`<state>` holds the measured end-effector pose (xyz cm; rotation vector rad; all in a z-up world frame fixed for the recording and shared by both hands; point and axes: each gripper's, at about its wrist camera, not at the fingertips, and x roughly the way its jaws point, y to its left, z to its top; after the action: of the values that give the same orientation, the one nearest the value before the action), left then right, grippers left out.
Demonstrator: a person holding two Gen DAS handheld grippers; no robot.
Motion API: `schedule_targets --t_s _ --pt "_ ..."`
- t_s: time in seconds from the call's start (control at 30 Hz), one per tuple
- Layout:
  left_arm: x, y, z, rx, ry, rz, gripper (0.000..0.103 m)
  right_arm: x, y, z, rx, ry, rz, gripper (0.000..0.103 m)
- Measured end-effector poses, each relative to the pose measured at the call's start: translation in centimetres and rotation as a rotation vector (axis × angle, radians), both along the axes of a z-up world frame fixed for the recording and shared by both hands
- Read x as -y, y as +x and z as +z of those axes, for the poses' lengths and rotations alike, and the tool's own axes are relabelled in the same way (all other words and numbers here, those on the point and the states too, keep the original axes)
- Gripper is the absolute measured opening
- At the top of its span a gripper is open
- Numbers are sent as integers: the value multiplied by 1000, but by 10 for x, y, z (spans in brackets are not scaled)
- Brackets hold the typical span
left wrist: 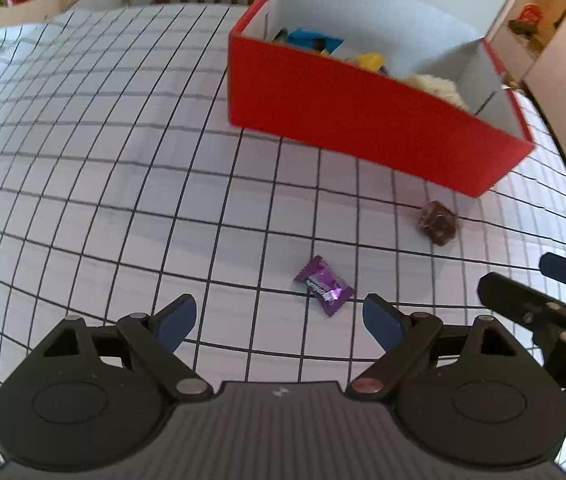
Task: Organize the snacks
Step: 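Move both tools back toward the purple candy and brown square snack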
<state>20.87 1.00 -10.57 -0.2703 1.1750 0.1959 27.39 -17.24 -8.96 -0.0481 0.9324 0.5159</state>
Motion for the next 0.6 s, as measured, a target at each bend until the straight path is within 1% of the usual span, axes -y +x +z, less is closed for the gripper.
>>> schedule_targets --t_s 0.1,0.2,0.37,0.47,0.6 --pt "-1 8 -9 -38 -1 33 91 0 10 -6 -26 -9 -31 100" --pt "-2 16 -16 -59 -8 63 91 -1 22 -11 -58 -1 -64 98" --pt "0 28 -24 -77 -28 95 91 -7 39 -18 -92 4 -88 98" --pt "3 34 -27 -76 -26 113 91 -8 49 -24 -117 8 -116 94" --pt "3 41 -35 -91 -21 142 90 -14 60 -32 -135 -16 -147 90"
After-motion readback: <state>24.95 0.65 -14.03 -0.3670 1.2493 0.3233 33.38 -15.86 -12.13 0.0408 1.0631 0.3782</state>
